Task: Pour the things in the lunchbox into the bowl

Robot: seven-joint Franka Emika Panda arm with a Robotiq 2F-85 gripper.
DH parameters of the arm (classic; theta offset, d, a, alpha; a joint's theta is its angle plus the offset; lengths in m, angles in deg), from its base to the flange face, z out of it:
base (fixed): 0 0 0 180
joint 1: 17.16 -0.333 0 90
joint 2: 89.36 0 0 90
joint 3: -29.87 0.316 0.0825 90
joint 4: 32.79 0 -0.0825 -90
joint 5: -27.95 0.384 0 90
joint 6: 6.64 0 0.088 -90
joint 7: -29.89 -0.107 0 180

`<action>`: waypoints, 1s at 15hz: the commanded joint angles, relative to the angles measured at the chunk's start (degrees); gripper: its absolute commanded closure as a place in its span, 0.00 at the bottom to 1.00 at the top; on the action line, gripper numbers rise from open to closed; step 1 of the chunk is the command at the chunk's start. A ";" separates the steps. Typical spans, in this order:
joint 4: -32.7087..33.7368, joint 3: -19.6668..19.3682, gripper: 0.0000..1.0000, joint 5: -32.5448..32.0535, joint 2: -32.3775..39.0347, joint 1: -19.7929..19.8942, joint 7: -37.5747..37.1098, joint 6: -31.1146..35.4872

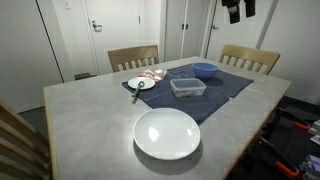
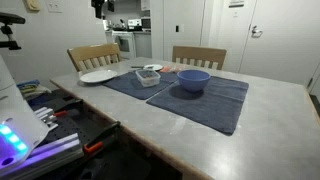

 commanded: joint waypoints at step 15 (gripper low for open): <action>-1.97 -11.42 0.00 11.75 6.23 0.08 4.94 25.01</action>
